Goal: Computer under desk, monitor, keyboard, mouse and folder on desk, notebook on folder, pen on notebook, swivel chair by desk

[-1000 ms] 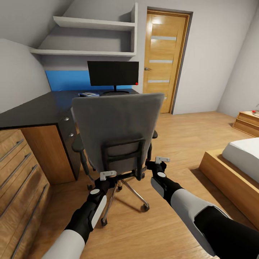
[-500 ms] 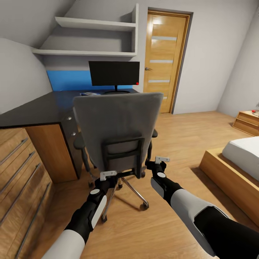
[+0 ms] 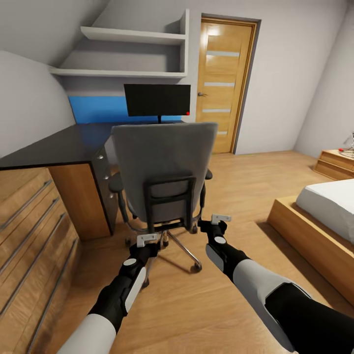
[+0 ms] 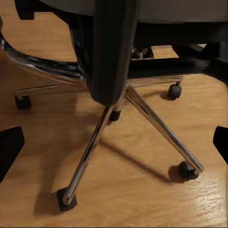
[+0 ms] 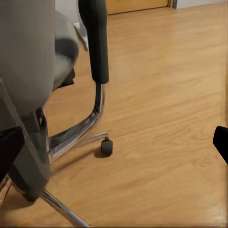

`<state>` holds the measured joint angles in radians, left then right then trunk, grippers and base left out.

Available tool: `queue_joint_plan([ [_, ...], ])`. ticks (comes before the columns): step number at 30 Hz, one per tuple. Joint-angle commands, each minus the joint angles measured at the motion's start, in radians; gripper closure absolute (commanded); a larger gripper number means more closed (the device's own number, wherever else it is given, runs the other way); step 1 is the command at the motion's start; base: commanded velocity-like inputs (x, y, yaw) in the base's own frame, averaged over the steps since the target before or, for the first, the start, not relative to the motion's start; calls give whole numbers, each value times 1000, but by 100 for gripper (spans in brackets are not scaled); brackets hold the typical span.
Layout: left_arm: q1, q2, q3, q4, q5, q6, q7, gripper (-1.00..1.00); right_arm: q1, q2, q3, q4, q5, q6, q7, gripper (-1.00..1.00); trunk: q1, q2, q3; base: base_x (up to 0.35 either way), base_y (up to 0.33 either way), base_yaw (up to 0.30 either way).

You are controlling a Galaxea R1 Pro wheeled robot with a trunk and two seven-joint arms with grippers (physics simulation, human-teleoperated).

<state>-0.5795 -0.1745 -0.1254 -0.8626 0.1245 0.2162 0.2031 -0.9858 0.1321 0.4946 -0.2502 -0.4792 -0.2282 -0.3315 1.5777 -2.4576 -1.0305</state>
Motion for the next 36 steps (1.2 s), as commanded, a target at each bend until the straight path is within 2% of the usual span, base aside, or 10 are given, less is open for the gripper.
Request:
queue_joint_plan([
  [1,0,0,-2,-1,10,4,7,-100,0,0,9,1,-5,-13,-4,-100,-1,0,-1,-305,0,0],
  [7,0,0,-2,8,10,4,7,-100,1,1,12,1,6,-33,-4,-100,-1,0,-1,-196,0,0],
  [14,0,0,-2,16,10,3,7,-100,2,3,17,1,8,-36,-1,-100,-1,0,-1,-38,0,0],
  [18,0,0,-2,17,10,2,7,-100,4,2,18,1,13,-37,24,-100,-1,0,-1,14,0,0],
  [26,0,0,-2,17,10,1,7,-100,19,0,19,1,84,-37,119,-100,-1,0,-1,225,0,0],
  [36,0,0,-1,18,10,1,7,-100,34,1,21,0,108,-37,144,-100,-1,0,-1,114,0,0],
])
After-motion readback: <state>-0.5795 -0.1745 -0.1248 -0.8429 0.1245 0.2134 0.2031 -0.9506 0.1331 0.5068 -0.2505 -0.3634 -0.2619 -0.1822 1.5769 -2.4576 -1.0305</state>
